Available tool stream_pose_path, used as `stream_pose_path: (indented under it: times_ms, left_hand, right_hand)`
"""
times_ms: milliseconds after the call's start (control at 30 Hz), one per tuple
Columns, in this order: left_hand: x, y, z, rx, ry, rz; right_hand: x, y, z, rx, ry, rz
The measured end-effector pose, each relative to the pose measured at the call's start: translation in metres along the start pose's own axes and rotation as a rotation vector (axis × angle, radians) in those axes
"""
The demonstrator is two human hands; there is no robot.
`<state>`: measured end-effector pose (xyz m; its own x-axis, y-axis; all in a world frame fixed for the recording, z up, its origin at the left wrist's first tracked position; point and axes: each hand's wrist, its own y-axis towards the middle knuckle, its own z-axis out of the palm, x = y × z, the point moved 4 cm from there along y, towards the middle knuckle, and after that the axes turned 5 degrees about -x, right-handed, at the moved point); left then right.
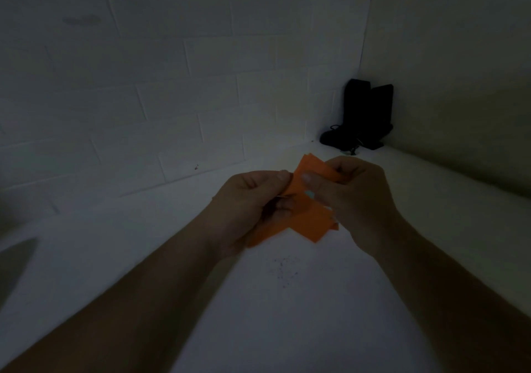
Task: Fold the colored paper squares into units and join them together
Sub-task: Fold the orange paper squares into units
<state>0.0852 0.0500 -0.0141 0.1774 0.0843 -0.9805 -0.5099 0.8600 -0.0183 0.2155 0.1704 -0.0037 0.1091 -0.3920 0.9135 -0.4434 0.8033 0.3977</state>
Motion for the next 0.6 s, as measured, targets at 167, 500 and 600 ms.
stream_pose_path:
  times_ms: [167, 500, 600]
  left_hand:
    - [-0.0034, 0.0001, -0.0019, -0.056, 0.186, 0.218]
    - [-0.0077, 0.0014, -0.0067, -0.138, 0.186, 0.370]
    - [-0.0077, 0.0019, -0.0074, -0.172, 0.181, 0.377]
  right_hand:
    - [0.0035, -0.0034, 0.0010, -0.029, -0.002, -0.022]
    - [0.0071, -0.0046, 0.0029, -0.019, 0.001, -0.024]
    - [0.0084, -0.0058, 0.0033, -0.007, -0.025, -0.019]
